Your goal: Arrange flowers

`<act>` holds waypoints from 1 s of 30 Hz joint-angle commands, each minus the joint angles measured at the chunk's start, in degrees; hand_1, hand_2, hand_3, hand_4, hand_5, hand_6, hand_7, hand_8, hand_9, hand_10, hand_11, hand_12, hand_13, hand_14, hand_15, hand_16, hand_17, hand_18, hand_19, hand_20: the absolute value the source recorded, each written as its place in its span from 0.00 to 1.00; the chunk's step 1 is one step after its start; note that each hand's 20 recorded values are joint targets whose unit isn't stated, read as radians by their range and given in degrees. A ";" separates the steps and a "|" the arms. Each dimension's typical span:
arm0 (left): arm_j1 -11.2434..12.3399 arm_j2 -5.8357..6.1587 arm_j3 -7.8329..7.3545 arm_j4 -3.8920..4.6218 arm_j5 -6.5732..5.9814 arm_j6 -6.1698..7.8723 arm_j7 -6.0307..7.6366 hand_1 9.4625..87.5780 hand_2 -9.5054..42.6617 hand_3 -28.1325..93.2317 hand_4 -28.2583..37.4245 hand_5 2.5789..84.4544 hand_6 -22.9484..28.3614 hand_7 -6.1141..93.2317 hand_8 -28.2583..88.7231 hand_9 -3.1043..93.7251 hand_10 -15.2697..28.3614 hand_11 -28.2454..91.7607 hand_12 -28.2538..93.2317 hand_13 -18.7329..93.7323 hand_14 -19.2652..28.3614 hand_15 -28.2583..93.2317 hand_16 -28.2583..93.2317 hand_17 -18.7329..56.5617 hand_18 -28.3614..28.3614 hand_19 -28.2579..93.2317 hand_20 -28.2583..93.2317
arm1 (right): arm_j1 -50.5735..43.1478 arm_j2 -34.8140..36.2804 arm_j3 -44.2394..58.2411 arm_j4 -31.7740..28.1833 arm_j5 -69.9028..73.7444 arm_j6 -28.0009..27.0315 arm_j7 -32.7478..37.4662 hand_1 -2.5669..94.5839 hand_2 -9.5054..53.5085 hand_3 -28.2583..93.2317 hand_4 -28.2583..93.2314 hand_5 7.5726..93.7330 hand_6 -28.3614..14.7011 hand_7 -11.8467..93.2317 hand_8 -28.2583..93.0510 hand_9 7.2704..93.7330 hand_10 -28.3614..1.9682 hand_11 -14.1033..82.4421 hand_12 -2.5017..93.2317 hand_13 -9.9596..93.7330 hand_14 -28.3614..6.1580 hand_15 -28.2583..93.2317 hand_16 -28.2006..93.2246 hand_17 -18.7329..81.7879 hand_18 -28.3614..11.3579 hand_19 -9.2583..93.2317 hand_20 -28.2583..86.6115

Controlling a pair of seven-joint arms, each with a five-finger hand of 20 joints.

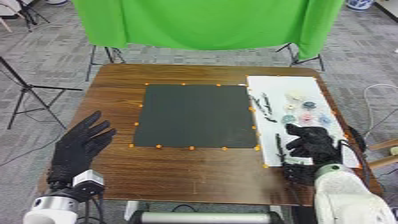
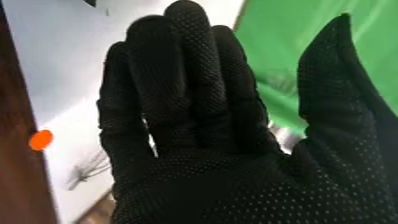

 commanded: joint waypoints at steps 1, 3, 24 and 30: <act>0.66 -0.10 -0.28 -0.22 -0.05 -0.18 -0.17 0.17 0.25 0.91 0.11 0.41 0.63 0.19 0.16 0.38 0.78 0.42 0.31 0.39 0.96 0.59 0.17 0.13 0.95 0.72 0.16 | 2.66 1.50 -1.06 -1.01 -10.72 -1.27 6.56 0.31 0.12 0.94 0.01 0.64 0.58 0.37 0.10 0.74 0.39 0.62 0.21 0.74 0.47 0.84 0.31 0.44 0.13 0.92 0.37; 0.79 0.12 -0.09 -0.25 -0.12 0.22 0.03 0.17 0.25 0.91 0.11 0.41 0.63 0.19 0.16 0.38 0.78 0.42 0.31 0.39 0.96 0.59 0.17 0.13 0.95 0.72 0.16 | 2.85 1.62 -1.26 -0.99 -12.86 -2.29 8.16 0.32 0.10 0.94 0.01 0.65 0.58 0.37 0.10 0.74 0.40 0.62 0.21 0.74 0.47 0.84 0.31 0.44 0.13 0.93 0.36; 0.56 -0.03 -0.29 -0.15 -0.09 -0.10 -0.18 0.17 0.26 0.91 0.10 0.41 0.63 0.19 0.16 0.38 0.78 0.42 0.31 0.39 0.96 0.59 0.17 0.13 0.95 0.72 0.16 | 5.38 2.43 -6.55 -0.23 -28.95 -21.03 18.04 0.33 0.07 0.93 0.02 0.68 0.56 0.40 0.10 0.74 0.38 0.63 0.21 0.77 0.50 0.84 0.33 0.53 0.10 0.99 0.23; 0.59 -0.02 -0.33 -0.16 -0.06 -0.16 -0.08 0.17 0.26 0.91 0.10 0.41 0.63 0.19 0.16 0.38 0.78 0.42 0.31 0.39 0.96 0.59 0.17 0.13 0.95 0.72 0.16 | 6.28 3.17 -8.86 0.28 -32.27 -24.77 19.43 0.33 0.07 0.92 0.02 0.68 0.56 0.40 0.10 0.74 0.38 0.63 0.21 0.77 0.50 0.84 0.33 0.53 0.10 0.99 0.22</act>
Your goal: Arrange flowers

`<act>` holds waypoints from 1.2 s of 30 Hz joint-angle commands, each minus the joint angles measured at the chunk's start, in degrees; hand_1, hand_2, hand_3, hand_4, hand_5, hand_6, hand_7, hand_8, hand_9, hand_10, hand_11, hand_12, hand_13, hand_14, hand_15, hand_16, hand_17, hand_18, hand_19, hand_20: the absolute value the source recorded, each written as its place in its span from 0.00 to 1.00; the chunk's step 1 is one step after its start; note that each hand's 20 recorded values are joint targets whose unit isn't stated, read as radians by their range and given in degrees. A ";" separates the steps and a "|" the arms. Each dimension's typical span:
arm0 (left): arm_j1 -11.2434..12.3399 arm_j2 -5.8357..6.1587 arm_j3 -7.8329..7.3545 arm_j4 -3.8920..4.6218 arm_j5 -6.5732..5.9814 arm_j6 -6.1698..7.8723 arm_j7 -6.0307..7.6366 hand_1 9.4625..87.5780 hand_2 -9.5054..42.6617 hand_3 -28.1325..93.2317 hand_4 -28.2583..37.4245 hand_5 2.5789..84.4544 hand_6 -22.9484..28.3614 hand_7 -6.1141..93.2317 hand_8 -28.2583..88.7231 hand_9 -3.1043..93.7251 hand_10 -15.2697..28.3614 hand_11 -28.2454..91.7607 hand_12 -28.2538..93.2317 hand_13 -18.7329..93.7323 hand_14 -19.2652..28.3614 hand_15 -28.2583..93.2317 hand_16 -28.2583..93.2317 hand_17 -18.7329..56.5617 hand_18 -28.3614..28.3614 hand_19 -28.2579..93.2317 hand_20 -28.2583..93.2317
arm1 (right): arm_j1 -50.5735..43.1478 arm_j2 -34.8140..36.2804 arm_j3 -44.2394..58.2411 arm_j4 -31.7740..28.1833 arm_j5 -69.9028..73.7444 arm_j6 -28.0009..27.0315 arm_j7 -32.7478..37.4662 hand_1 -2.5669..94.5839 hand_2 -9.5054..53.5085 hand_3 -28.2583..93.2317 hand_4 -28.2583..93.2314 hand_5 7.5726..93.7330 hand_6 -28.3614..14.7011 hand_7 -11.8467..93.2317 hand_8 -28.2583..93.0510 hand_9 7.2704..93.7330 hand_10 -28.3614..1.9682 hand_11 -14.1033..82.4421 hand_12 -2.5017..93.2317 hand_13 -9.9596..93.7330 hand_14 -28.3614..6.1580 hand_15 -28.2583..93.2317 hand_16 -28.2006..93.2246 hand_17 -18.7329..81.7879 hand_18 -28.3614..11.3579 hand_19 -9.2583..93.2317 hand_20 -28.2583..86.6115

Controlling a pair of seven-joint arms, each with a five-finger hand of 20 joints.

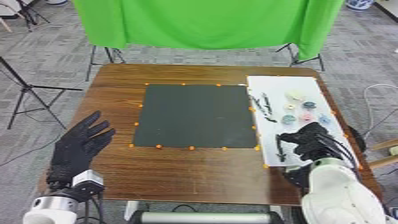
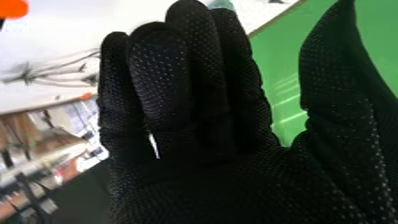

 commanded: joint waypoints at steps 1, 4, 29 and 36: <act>0.56 -0.02 -0.14 -0.20 -0.07 -0.13 -0.16 0.17 0.26 0.91 0.10 0.41 0.63 0.19 0.16 0.38 0.78 0.42 0.31 0.39 0.96 0.59 0.17 0.13 0.95 0.72 0.16 | 1.16 1.49 -2.86 0.76 -3.96 -4.52 2.49 0.33 0.07 0.92 0.02 0.69 0.56 0.40 0.10 0.74 0.38 0.63 0.21 0.77 0.50 0.84 0.33 0.53 0.10 0.99 0.21; 0.28 -0.10 -0.21 -0.08 -0.02 -0.34 -0.33 0.17 0.26 0.91 0.10 0.41 0.63 0.19 0.16 0.38 0.78 0.42 0.31 0.39 0.96 0.59 0.17 0.13 0.95 0.72 0.16 | 2.10 1.82 -4.35 1.11 -4.76 -5.34 2.81 0.34 0.06 0.92 0.02 0.69 0.56 0.40 0.10 0.74 0.38 0.63 0.22 0.77 0.50 0.84 0.33 0.53 0.11 0.99 0.21; -0.06 -0.09 -0.18 -0.01 0.03 -0.31 -0.75 0.17 0.25 0.91 0.10 0.41 0.63 0.19 0.16 0.38 0.78 0.42 0.31 0.39 0.96 0.59 0.17 0.13 0.95 0.72 0.16 | 8.49 4.24 -15.21 4.65 -10.19 -11.97 5.70 0.35 0.04 0.92 0.02 0.69 0.57 0.41 0.10 0.73 0.38 0.63 0.22 0.76 0.51 0.84 0.33 0.52 0.12 0.99 0.20; 0.05 -0.03 0.01 0.05 -0.05 -0.32 -0.62 0.17 0.26 0.91 0.11 0.42 0.63 0.19 0.16 0.38 0.78 0.42 0.31 0.39 0.96 0.59 0.17 0.13 0.95 0.72 0.16 | 10.66 4.11 -18.52 6.16 -11.38 -14.80 6.21 0.35 0.04 0.92 0.02 0.69 0.56 0.41 0.09 0.73 0.39 0.63 0.21 0.76 0.51 0.84 0.33 0.52 0.12 0.99 0.20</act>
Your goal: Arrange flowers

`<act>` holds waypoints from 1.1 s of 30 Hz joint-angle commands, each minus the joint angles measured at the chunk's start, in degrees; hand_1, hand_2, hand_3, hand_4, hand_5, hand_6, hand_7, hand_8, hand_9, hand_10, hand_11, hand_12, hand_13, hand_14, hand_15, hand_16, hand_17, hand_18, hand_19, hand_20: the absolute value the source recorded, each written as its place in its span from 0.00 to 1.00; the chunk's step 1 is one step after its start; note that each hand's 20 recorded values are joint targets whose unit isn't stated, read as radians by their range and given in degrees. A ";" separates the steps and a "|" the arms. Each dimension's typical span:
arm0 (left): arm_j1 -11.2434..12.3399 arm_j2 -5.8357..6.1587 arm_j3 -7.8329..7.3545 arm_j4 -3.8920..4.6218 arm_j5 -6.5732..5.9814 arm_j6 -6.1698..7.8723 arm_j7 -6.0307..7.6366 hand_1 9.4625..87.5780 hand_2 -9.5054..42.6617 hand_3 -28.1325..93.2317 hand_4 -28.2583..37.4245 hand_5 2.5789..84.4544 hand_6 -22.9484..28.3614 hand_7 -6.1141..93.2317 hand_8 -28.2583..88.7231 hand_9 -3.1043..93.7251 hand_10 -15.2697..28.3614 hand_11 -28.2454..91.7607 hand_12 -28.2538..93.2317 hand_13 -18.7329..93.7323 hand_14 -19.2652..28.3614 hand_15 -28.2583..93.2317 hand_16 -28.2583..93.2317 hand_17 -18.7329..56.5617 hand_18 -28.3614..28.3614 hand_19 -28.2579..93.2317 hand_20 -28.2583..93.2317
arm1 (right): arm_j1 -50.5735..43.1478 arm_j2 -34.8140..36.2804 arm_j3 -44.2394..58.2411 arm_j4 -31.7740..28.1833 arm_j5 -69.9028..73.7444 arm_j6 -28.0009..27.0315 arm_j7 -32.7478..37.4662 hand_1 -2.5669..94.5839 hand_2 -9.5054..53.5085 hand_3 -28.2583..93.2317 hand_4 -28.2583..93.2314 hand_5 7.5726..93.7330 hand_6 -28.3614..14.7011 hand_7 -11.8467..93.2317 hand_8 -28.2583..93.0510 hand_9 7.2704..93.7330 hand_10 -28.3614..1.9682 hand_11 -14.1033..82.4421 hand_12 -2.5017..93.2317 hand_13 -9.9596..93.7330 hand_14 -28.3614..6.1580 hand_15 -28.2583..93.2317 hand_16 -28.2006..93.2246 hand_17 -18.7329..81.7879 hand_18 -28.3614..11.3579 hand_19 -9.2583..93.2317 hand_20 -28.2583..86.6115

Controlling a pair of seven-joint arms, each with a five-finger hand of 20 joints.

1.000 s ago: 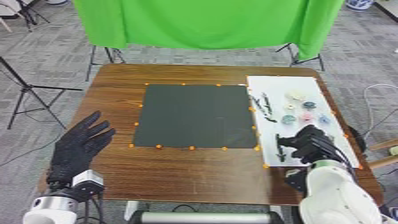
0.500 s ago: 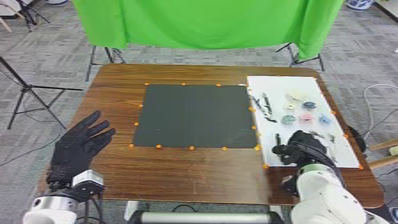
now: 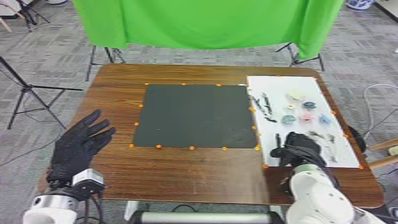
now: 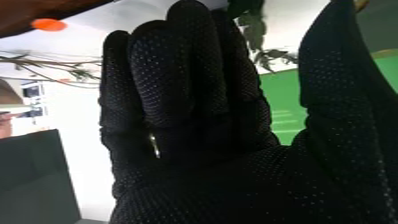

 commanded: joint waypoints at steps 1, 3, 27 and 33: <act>0.42 -0.33 -0.05 0.03 -0.04 -0.34 -0.54 0.17 0.26 0.91 0.11 0.42 0.63 0.19 0.16 0.38 0.78 0.42 0.31 0.39 0.96 0.59 0.17 0.13 0.95 0.72 0.16 | 1.39 0.19 -2.93 1.85 -1.72 -3.83 1.12 0.35 0.04 0.93 0.02 0.69 0.57 0.41 0.10 0.73 0.39 0.63 0.21 0.76 0.51 0.84 0.33 0.52 0.12 0.99 0.20; 0.64 -0.17 -0.03 -0.09 -0.10 -0.09 -0.21 0.17 0.26 0.91 0.10 0.42 0.63 0.19 0.16 0.38 0.78 0.42 0.31 0.39 0.96 0.59 0.17 0.13 0.95 0.72 0.16 | 1.60 0.02 -3.33 2.20 -1.96 -5.32 1.06 0.35 0.04 0.92 0.02 0.69 0.57 0.41 0.10 0.73 0.39 0.63 0.21 0.76 0.51 0.84 0.33 0.52 0.12 0.99 0.20; 0.67 0.33 -0.73 -0.34 -0.08 -0.23 -0.12 0.17 0.26 0.91 0.10 0.41 0.63 0.19 0.16 0.38 0.78 0.42 0.31 0.39 0.96 0.59 0.17 0.13 0.95 0.72 0.16 | 3.89 -1.46 -11.11 7.89 2.16 -10.64 -0.77 0.42 0.01 0.92 0.00 0.71 0.56 0.42 0.21 0.75 0.43 0.63 0.21 0.77 0.53 0.82 0.33 0.51 0.13 1.00 0.20; 0.79 0.21 -0.98 -0.38 -0.08 -0.24 -0.22 0.17 0.26 0.91 0.10 0.41 0.63 0.19 0.16 0.38 0.78 0.42 0.31 0.39 0.96 0.59 0.17 0.13 0.95 0.72 0.16 | 2.76 -1.88 -9.87 8.39 4.72 -11.13 -1.00 0.43 0.01 0.91 0.00 0.72 0.56 0.42 0.22 0.76 0.43 0.63 0.21 0.77 0.53 0.82 0.33 0.52 0.14 1.00 0.20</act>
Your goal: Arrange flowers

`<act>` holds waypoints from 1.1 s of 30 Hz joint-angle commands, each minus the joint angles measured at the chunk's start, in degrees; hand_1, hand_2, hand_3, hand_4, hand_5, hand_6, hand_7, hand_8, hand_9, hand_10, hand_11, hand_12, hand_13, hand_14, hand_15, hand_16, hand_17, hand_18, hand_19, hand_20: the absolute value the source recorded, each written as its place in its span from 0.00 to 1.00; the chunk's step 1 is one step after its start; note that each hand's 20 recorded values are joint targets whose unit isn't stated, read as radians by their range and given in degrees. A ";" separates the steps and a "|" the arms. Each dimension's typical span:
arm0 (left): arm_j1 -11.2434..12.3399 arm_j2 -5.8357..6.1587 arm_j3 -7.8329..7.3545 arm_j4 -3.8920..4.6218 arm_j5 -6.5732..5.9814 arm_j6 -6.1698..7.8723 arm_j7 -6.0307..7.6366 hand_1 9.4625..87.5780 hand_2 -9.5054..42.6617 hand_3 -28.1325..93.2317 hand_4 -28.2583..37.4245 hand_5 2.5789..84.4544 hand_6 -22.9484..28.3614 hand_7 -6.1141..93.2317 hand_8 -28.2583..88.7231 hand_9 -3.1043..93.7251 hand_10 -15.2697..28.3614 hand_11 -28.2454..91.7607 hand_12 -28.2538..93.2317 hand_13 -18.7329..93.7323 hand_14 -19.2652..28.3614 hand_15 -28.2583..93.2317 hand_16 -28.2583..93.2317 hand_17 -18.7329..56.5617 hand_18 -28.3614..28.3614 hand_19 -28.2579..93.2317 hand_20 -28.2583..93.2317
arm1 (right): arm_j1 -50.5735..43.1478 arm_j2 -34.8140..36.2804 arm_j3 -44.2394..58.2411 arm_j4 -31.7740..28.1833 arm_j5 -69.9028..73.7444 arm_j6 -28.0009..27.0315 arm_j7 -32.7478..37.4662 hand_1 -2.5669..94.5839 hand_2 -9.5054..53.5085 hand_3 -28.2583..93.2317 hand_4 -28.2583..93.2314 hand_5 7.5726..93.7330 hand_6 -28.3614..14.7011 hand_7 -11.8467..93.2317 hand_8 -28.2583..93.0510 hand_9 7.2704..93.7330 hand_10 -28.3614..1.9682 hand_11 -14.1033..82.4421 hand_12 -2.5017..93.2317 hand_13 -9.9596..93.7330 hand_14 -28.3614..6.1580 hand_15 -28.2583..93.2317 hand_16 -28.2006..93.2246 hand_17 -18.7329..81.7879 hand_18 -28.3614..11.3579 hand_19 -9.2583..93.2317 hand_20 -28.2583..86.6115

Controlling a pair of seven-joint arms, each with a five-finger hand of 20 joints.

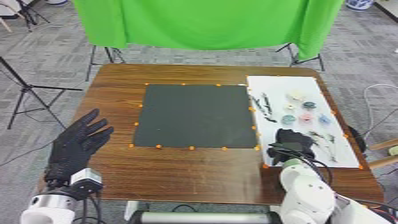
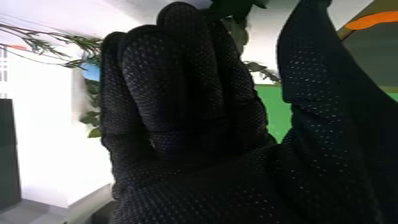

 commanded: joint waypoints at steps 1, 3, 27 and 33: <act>0.64 0.08 -0.28 -0.30 -0.08 -0.20 -0.32 0.17 0.26 0.91 0.10 0.41 0.63 0.19 0.16 0.38 0.78 0.42 0.31 0.39 0.96 0.59 0.17 0.13 0.95 0.72 0.16 | -5.50 -1.74 -2.31 5.12 7.76 -2.58 -1.38 0.44 0.01 0.91 0.00 0.73 0.56 0.42 0.22 0.76 0.43 0.63 0.21 0.77 0.53 0.82 0.33 0.52 0.14 1.00 0.20; 0.71 0.03 -0.30 -0.36 -0.08 -0.24 -0.39 0.17 0.26 0.90 0.10 0.41 0.63 0.19 0.16 0.38 0.78 0.42 0.31 0.39 0.96 0.59 0.17 0.13 0.95 0.72 0.16 | -6.02 -1.91 -1.62 5.03 9.31 -2.38 -1.57 0.46 0.01 0.90 0.00 0.73 0.56 0.43 0.22 0.77 0.44 0.62 0.22 0.78 0.54 0.82 0.33 0.52 0.14 1.00 0.20; 0.32 0.63 -0.12 0.03 -0.34 0.02 0.73 0.17 0.26 0.91 0.10 0.42 0.63 0.19 0.16 0.38 0.79 0.42 0.31 0.39 0.96 0.59 0.17 0.13 0.95 0.72 0.16 | -1.32 -0.12 -6.59 5.98 6.20 5.79 -1.68 0.53 0.02 0.90 0.00 0.86 0.61 0.41 0.31 0.90 0.56 0.59 0.29 0.86 0.57 0.82 0.36 0.55 0.13 1.00 0.35; -0.32 2.17 -0.36 0.47 -0.90 0.64 2.98 0.17 0.26 0.90 0.10 0.42 0.64 0.19 0.16 0.38 0.79 0.42 0.31 0.39 0.96 0.59 0.17 0.13 0.95 0.72 0.16 | 2.51 1.24 -8.67 6.33 3.70 9.64 -0.81 0.52 0.02 0.92 0.00 0.88 0.59 0.41 0.34 0.90 0.55 0.62 0.29 0.87 0.57 0.84 0.36 0.56 0.11 1.00 0.40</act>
